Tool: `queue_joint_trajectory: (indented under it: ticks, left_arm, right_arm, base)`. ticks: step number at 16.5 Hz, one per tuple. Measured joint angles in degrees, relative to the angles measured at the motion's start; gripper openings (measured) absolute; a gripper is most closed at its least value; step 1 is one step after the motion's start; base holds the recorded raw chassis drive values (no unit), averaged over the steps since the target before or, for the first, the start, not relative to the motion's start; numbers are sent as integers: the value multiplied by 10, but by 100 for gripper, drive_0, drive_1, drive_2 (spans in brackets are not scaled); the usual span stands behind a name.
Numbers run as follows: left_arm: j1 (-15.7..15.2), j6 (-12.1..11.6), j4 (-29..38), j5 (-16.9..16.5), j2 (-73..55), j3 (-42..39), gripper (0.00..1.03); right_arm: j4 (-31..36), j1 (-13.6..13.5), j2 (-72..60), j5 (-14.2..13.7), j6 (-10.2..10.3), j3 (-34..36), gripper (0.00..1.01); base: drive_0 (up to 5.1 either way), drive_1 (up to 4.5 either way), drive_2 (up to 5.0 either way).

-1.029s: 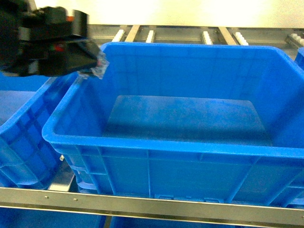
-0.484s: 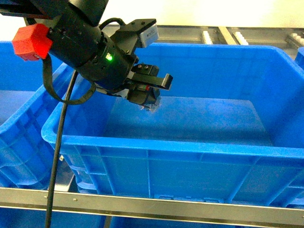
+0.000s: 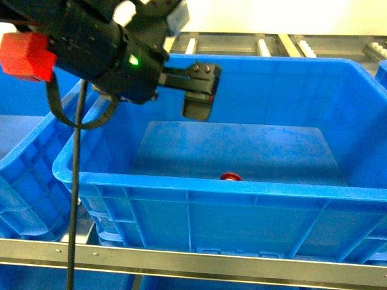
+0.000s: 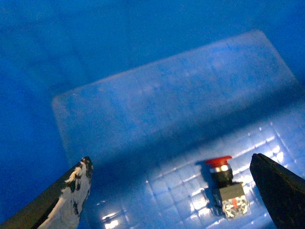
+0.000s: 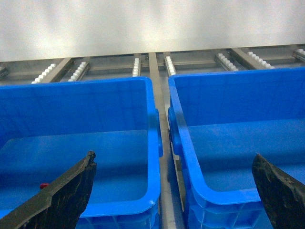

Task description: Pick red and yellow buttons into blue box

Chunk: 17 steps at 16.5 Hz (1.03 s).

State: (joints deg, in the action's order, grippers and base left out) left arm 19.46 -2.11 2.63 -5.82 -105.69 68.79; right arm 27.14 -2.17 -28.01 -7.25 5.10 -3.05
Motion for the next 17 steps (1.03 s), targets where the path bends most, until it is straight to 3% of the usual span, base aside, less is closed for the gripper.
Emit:
queue_joint_trajectory:
  ticks: [2,4,6,9,13,14,15,17]
  left_arm:
    - [-20,33,108,71,102,-88,98]
    - [-33,44,157,125,184,-181,98]
    - [-49,61,171,166,268,-295,98]
    - [-81,79,127,199,450,-395,98]
    - [-79,82,127,198,457,-399,98]
    - [-85,70,226,178,454,-425,92]
    - [-93,54,294,161,461,-458,82]
    - [-101,46,330,154,471,-487,75]
  right_arm:
    - [0,0,0,0,0,0,98]
    - [0,0,0,0,0,0,98]
    - [0,0,0,0,0,0,98]
    - [0,0,0,0,0,0,98]
    - [-2,0,0,0,0,0,98]
    - [-48,20,17,49,-21,-4,87]
    - [-61,22,30,63,-31,-2,78]
    - [-68,22,43,68,-37,0,69]
  base:
    - [0,0,0]
    - [0,0,0]
    - [0,0,0]
    - [0,0,0]
    - [0,0,0]
    - [0,0,0]
    - [0,0,0]
    - [0,0,0]
